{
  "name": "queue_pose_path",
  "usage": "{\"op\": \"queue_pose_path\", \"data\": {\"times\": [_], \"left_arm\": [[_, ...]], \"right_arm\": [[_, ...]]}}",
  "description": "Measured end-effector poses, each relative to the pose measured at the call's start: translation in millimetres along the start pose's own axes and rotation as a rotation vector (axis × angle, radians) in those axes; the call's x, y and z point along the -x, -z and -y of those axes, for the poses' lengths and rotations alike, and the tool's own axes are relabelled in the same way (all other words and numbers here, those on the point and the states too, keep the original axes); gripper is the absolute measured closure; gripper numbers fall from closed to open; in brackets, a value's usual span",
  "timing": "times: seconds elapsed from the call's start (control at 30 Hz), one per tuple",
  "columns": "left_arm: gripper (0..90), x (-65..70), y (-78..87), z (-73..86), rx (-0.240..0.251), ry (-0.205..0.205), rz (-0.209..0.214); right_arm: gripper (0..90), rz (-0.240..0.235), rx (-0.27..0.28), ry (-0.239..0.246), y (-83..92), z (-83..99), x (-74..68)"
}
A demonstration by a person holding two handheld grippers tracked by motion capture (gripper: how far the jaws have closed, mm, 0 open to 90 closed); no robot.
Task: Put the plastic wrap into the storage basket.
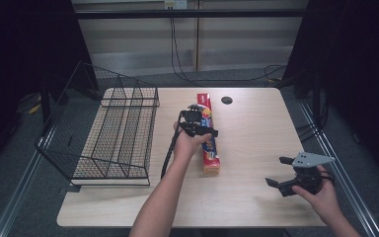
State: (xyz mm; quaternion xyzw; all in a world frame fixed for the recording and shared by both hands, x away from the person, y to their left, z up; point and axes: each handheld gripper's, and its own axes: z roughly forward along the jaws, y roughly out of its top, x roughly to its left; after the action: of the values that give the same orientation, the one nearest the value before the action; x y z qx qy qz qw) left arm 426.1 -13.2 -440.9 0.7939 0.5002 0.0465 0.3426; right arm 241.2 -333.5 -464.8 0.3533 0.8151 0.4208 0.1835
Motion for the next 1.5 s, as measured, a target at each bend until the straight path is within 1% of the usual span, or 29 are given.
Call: {"op": "queue_pose_path", "data": {"times": [0.03,0.13,0.23,0.27,0.3,0.33,0.37,0.47,0.53,0.57,0.67,0.7,0.77,0.87,0.9,0.93,0.97,1.0,1.07,1.1,1.13,1.2,1.27,1.3,1.33,1.4,1.43,1.47,1.5], "left_arm": [[3.9,0.8,-3.5,-2.6,-0.007,-0.002,-0.009],[4.4,1.8,-7.9,-4.6,-0.006,0.003,-0.012],[5.4,3.4,-14.4,-6.8,-0.006,0.02,-0.014],[5.5,3.3,-16.3,-7.5,-0.013,0.016,-0.019],[6.1,5.2,-20.9,-8.6,-0.011,0.023,-0.034],[6.3,5.2,-20.9,-8.6,-0.011,0.023,-0.034],[6.8,5.2,-24.3,-9.8,-0.022,0.023,-0.051],[7.7,4.9,-27.8,-10.9,-0.028,0.029,-0.06],[8.3,4.8,-30.0,-11.7,-0.032,0.044,-0.054],[8.9,3.8,-31.4,-12.4,-0.033,0.038,-0.067],[10.9,2.7,-32.8,-13.1,-0.043,0.046,-0.063],[12.1,2.3,-34.2,-13.5,-0.038,0.057,-0.076],[13.4,1.5,-35.1,-14.3,-0.041,0.055,-0.081],[13.9,0.8,-36.6,-15.1,-0.049,0.058,-0.076],[14.2,0.8,-37.3,-15.4,-0.051,0.071,-0.076],[14.2,0.3,-37.8,-15.6,-0.061,0.065,-0.079],[14.2,0.8,-39.1,-15.7,-0.054,0.079,-0.074],[14.2,-0.2,-39.3,-16.0,-0.063,0.073,-0.075],[14.7,-1.0,-40.3,-16.3,-0.067,0.08,-0.072],[15.9,-0.9,-40.7,-16.5,-0.07,0.081,-0.074],[17.1,-0.6,-41.6,-16.6,-0.068,0.091,-0.074],[23.6,-0.3,-42.6,-16.6,-0.078,0.09,-0.078],[26.5,0.6,-43.5,-16.8,-0.079,0.097,-0.082],[26.5,0.9,-44.0,-17.0,-0.081,0.097,-0.084],[26.6,0.6,-43.2,-17.4,-0.099,0.087,-0.085],[26.9,0.9,-43.9,-18.1,-0.092,0.096,-0.083],[27.1,0.5,-43.5,-18.1,-0.1,0.1,-0.078],[27.6,0.3,-43.6,-18.0,-0.099,0.118,-0.076],[28.2,0.3,-43.2,-18.0,-0.106,0.122,-0.077]], "right_arm": [[4.8,0.001,0.001,0.0,0.1,0.0,0.1],[4.8,0.0,0.004,-0.003,0.4,0.0,0.3],[4.8,-0.002,0.005,-0.005,0.1,0.3,0.8],[4.8,-0.003,0.004,-0.004,0.0,0.4,1.1],[4.8,-0.004,0.004,-0.003,0.1,0.4,1.3],[4.8,-0.004,0.004,-0.003,0.1,0.4,1.3],[4.8,-0.006,0.005,-0.002,0.2,0.2,1.3],[4.8,-0.006,0.007,-0.001,0.3,0.2,1.3],[4.8,-0.002,0.005,-0.001,0.5,0.2,1.1],[4.8,-0.009,0.005,0.0,0.4,0.1,1.3],[4.8,-0.009,0.005,-0.001,0.5,-0.1,1.3],[4.8,-0.002,0.006,-0.001,0.6,-0.3,1.0],[4.8,-0.003,0.006,-0.001,0.7,-0.2,1.1],[4.8,-0.005,0.005,0.0,0.8,0.2,1.4],[4.8,-0.008,0.005,0.001,0.7,0.4,1.5],[4.8,-0.008,0.005,0.001,0.7,0.4,1.5],[4.8,-0.008,0.006,0.001,0.8,0.4,1.6],[4.8,-0.007,0.006,0.001,0.8,0.4,1.8],[4.8,-0.001,0.008,0.0,1.0,0.6,1.8],[4.8,-0.004,0.009,-0.001,1.1,0.6,2.0],[4.8,-0.006,0.008,0.0,1.1,0.6,2.1],[4.8,-0.004,0.011,0.0,1.3,0.6,2.4],[4.8,0.0,0.011,-0.005,1.5,0.7,2.3],[4.8,-0.003,0.011,-0.007,1.6,0.8,2.4],[4.8,-0.003,0.011,-0.003,1.9,0.8,2.6],[4.8,-0.005,0.011,-0.002,2.1,0.9,2.8],[4.8,-0.009,0.011,-0.001,2.4,0.9,3.0],[4.8,-0.008,0.013,-0.001,2.4,1.0,3.0],[4.8,-0.008,0.013,0.0,2.5,0.9,3.1]]}}
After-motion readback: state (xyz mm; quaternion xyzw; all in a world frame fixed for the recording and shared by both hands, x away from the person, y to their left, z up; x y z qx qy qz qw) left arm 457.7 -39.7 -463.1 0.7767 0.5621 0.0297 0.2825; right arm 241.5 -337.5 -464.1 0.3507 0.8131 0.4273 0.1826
